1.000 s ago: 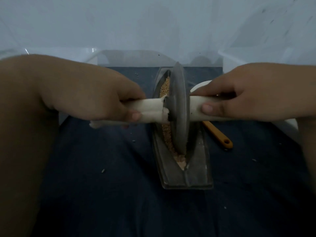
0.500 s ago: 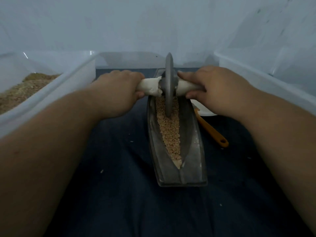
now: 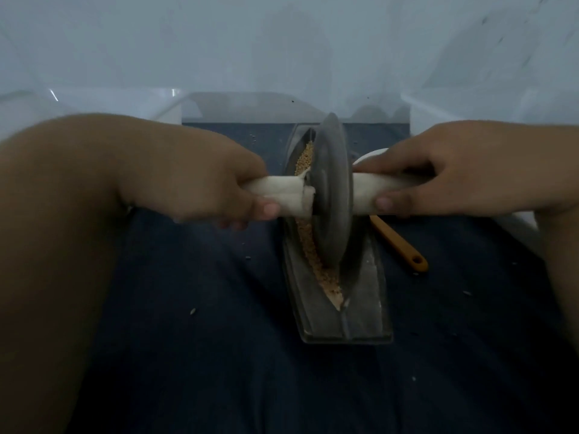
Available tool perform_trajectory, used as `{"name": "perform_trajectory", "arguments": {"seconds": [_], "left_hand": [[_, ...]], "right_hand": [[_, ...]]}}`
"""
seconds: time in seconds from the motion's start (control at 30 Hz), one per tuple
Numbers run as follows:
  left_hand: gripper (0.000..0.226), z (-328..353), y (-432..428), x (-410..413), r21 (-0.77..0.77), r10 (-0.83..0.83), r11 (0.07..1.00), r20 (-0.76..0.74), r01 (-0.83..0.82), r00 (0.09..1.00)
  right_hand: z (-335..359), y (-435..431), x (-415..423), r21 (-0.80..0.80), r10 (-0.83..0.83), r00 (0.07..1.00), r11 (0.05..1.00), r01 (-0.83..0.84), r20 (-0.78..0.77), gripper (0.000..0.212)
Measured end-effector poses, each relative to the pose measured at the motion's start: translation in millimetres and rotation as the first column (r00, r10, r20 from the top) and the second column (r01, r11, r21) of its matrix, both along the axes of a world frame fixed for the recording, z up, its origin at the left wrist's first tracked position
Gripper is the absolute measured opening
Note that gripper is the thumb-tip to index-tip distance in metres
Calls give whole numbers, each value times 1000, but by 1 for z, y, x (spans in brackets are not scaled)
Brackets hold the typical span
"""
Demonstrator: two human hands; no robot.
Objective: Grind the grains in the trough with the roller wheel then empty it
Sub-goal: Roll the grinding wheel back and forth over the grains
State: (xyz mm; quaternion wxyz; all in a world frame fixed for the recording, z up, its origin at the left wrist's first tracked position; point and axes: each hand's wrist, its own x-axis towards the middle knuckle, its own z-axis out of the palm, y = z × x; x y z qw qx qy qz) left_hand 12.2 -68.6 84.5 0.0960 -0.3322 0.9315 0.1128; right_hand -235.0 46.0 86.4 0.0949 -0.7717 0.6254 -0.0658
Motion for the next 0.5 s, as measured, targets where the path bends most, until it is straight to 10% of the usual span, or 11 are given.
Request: {"name": "perform_trajectory", "arguments": {"seconds": [0.17, 0.5], "left_hand": [[45, 6, 4, 3, 106, -28, 994, 33, 25, 999], [44, -51, -46, -30, -574, 103, 731, -442, -369, 891]], "right_hand": [[5, 4, 0, 47, 60, 998, 997, -59, -21, 52], [-58, -59, -23, -489, -327, 945, 828, 274, -25, 42]]}}
